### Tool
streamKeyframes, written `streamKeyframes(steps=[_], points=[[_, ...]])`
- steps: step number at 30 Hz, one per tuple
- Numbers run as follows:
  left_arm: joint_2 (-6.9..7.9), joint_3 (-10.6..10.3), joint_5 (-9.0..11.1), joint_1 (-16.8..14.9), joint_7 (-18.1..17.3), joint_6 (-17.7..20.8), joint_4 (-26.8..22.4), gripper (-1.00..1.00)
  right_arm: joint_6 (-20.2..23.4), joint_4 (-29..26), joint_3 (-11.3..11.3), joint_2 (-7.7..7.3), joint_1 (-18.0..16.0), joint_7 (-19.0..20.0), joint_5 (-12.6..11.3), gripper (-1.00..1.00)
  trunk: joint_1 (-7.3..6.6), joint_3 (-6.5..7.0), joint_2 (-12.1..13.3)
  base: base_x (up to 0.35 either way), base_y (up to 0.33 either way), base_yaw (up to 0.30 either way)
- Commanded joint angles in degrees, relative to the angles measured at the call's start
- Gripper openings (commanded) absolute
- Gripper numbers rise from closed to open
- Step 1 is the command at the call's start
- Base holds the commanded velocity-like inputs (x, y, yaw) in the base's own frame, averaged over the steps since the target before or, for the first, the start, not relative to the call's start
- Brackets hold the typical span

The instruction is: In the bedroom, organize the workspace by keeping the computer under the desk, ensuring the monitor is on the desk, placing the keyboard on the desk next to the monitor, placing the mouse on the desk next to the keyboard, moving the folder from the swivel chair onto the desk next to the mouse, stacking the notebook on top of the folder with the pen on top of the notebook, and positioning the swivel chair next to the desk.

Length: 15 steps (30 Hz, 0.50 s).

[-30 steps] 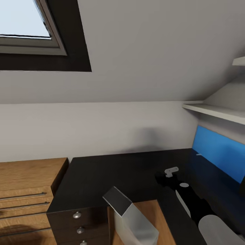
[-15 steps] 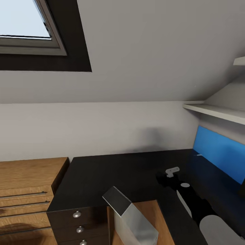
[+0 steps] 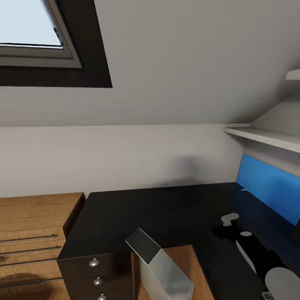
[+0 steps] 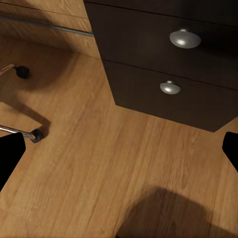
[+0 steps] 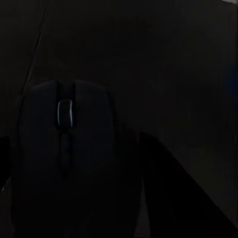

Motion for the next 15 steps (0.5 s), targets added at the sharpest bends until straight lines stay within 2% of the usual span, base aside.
streamKeyframes(steps=[1,6,10,13,15], points=[[0.07,-0.47,0.61,-0.07,0.38,-0.37,-0.05,1.00,0.32,0.19,0.17,-0.53,-0.02,0.38,-0.04,-1.00,0.02,-0.10,-0.09,0.000,0.000,0.000],[0.08,-0.43,0.66,-0.07,0.42,-0.42,-0.06,1.00,-0.14,5.17,0.11,-3.78,0.05,5.78,-0.36,-1.00,0.02,-0.10,-0.09,0.000,0.000,0.000],[0.10,-0.35,0.68,-0.07,0.47,-0.39,-0.03,1.00,-2.25,8.66,0.05,-4.92,0.07,7.62,-0.84,-1.00,0.02,-0.10,-0.09,0.000,0.000,0.000],[0.10,-0.31,0.71,-0.07,0.46,-0.35,-0.02,1.00,-5.49,11.65,-0.04,-5.39,0.05,7.92,-1.12,-1.00,0.02,-0.10,-0.09,0.000,0.000,0.000],[0.09,-0.30,0.70,-0.07,0.46,-0.41,-0.02,1.00,-6.72,15.34,-1.23,-5.81,0.05,7.68,-1.53,-1.00,0.02,-0.10,-0.09,0.000,0.000,0.000]])
